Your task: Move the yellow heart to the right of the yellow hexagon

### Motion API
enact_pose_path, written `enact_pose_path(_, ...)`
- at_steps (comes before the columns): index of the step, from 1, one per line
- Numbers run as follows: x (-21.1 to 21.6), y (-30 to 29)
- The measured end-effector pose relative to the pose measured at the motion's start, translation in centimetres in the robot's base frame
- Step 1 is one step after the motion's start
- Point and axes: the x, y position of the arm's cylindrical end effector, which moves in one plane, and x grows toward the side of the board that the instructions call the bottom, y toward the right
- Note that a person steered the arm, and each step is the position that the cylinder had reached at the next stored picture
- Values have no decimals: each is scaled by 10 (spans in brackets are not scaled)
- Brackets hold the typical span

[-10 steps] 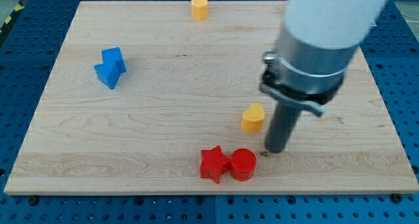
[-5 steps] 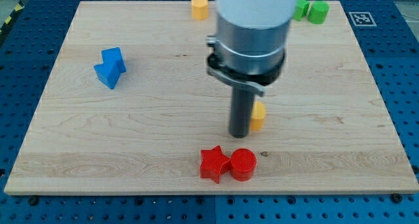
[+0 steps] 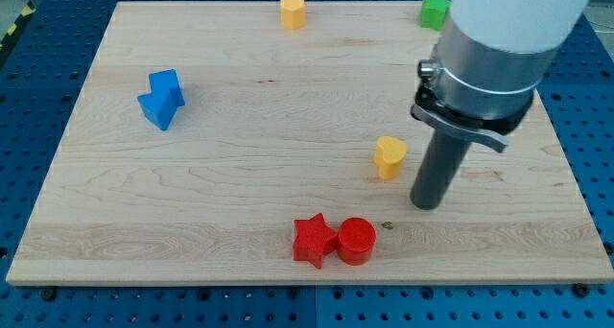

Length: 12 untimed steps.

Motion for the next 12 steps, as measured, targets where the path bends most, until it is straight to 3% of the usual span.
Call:
enact_pose_path(2, -116, -44)
enact_pose_path(4, -69, -48)
enact_pose_path(5, -86, -76)
enact_pose_path(7, -208, -102)
enact_pose_path(8, -221, -102)
enact_pose_path(10, -153, -95)
enact_pose_path(11, -159, -79)
enact_pose_path(12, -209, -87)
